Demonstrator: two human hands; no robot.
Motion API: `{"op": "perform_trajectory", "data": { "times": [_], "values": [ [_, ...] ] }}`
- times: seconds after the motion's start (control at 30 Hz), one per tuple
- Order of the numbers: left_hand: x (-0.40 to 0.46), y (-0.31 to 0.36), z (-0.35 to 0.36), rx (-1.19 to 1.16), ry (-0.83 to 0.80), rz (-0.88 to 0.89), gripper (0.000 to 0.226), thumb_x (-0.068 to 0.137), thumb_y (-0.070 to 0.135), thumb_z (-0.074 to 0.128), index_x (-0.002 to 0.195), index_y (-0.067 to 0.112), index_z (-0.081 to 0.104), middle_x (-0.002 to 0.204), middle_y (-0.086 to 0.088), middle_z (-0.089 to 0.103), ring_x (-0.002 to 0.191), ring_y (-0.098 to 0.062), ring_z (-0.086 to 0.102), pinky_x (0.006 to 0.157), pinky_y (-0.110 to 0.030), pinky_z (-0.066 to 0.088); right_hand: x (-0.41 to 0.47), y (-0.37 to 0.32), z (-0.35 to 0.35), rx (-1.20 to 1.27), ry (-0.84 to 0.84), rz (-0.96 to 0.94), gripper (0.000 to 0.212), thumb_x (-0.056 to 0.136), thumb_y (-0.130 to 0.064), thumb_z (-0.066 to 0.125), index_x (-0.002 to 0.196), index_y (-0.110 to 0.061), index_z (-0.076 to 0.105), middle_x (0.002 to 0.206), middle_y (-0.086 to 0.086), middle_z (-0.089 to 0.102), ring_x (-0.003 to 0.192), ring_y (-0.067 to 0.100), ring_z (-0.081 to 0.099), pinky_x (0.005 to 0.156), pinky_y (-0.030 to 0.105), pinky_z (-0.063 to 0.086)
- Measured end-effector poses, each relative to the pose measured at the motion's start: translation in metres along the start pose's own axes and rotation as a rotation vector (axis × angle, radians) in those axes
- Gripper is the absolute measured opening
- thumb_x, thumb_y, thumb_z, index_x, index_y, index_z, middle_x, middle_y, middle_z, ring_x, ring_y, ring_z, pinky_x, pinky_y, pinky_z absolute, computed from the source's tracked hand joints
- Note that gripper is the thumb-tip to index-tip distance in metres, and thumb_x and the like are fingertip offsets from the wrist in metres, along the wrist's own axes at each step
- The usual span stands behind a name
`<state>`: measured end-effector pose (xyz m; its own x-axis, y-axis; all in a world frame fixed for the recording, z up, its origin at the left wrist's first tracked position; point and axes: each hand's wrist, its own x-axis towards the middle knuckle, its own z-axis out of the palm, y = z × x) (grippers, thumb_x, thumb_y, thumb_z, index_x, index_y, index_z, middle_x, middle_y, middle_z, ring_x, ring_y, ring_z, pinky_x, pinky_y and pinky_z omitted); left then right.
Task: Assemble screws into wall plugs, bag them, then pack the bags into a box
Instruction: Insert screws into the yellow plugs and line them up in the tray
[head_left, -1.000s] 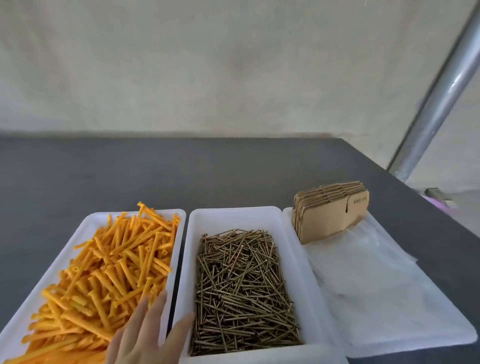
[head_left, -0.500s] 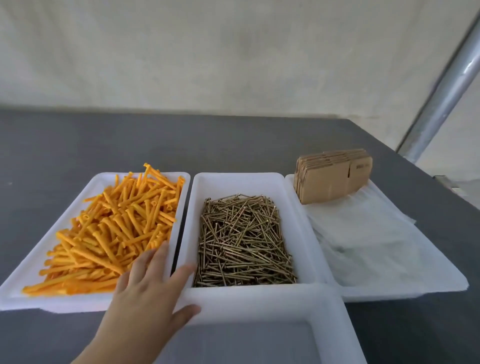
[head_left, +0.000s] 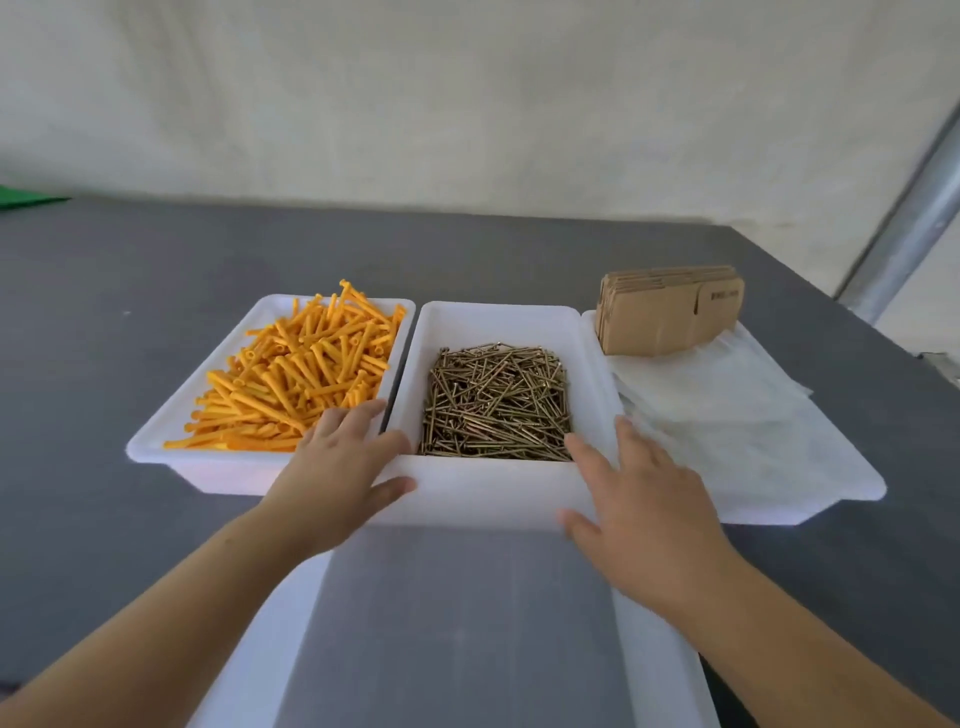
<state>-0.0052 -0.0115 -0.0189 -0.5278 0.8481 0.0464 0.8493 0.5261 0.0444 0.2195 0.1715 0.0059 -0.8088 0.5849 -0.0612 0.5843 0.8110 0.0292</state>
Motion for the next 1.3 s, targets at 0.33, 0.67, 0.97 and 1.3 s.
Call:
{"op": "perform_trajectory", "data": {
  "times": [0.33, 0.67, 0.97, 1.3],
  "values": [
    [-0.004, 0.003, 0.002, 0.089, 0.011, 0.002, 0.038, 0.095, 0.057, 0.043, 0.125, 0.035, 0.050, 0.157, -0.005, 0.023, 0.134, -0.033, 0.034, 0.110, -0.050, 0.031, 0.014, -0.015, 0.031, 0.045, 0.120, 0.080, 0.032, 0.102, -0.043, 0.033, 0.126, -0.023, 0.041, 0.156, 0.019, 0.019, 0.140, 0.046, 0.024, 0.109, 0.061, 0.027],
    [-0.011, 0.005, 0.004, 0.113, 0.004, 0.004, 0.038, 0.094, 0.058, 0.033, 0.121, 0.037, 0.051, 0.161, 0.002, 0.020, 0.130, -0.026, 0.042, 0.105, -0.046, 0.036, 0.016, -0.010, 0.031, 0.064, 0.166, 0.055, 0.027, 0.100, -0.044, 0.037, 0.117, -0.027, 0.050, 0.153, 0.014, 0.030, 0.133, 0.041, 0.038, 0.105, 0.052, 0.038],
    [-0.007, 0.005, 0.004, 0.130, 0.004, 0.023, 0.041, 0.096, 0.059, 0.024, 0.124, 0.038, 0.046, 0.165, 0.010, 0.005, 0.126, -0.021, 0.040, 0.102, -0.040, 0.036, 0.030, 0.009, 0.027, 0.029, 0.091, -0.088, 0.028, 0.101, -0.050, 0.027, 0.115, -0.031, 0.043, 0.147, -0.007, 0.037, 0.124, 0.032, 0.038, 0.089, 0.039, 0.041],
    [0.001, -0.002, 0.011, 0.148, -0.003, 0.061, 0.043, 0.098, 0.059, 0.027, 0.128, 0.034, 0.044, 0.165, 0.006, 0.005, 0.129, -0.027, 0.041, 0.101, -0.046, 0.039, 0.032, 0.016, 0.022, 0.054, 0.051, -0.137, 0.031, 0.102, -0.051, 0.028, 0.112, -0.027, 0.045, 0.122, -0.004, 0.053, 0.113, 0.032, 0.043, 0.077, 0.035, 0.034]
  ]
}}
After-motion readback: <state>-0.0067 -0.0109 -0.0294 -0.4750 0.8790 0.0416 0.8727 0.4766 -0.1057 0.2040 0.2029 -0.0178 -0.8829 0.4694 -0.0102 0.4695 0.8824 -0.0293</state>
